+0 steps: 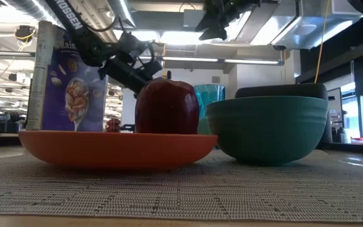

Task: Arrange a breakfast setting
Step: Put the spoon beside the blue bowl on the placemat

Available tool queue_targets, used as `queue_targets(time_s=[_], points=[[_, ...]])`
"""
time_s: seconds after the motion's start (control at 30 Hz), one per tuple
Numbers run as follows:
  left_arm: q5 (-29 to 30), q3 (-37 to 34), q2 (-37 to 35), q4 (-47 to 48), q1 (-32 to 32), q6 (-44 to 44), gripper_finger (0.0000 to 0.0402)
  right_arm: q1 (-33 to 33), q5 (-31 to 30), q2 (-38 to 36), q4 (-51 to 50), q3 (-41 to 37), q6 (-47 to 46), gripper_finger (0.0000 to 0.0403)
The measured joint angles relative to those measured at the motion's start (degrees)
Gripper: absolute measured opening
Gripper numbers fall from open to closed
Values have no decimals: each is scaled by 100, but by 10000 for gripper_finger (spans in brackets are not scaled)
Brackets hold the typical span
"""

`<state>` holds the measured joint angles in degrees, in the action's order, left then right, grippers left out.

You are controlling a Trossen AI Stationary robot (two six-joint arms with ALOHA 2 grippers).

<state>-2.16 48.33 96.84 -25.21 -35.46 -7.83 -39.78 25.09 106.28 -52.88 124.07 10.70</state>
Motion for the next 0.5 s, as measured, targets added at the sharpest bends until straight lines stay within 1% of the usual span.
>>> queue_targets(time_s=[0.13, 0.23, 0.33, 0.47, 0.5], points=[[414, 104, 21, 3, 59, -119, 162, -107, 48, 0, -161, 0, 12, 248], [461, 143, 20, -7, 37, -239, 137, -211, 155, 2, -264, 0, 15, 248], [434, 145, 22, 28, 11, -236, 98, -312, 199, 2, -319, 0, 16, 248], [401, 145, 22, 26, 29, -235, 31, -390, 301, 2, -345, 0, 16, 248], [374, 145, 22, 26, 38, -241, 20, -390, 300, 2, -345, 0, 16, 248]])
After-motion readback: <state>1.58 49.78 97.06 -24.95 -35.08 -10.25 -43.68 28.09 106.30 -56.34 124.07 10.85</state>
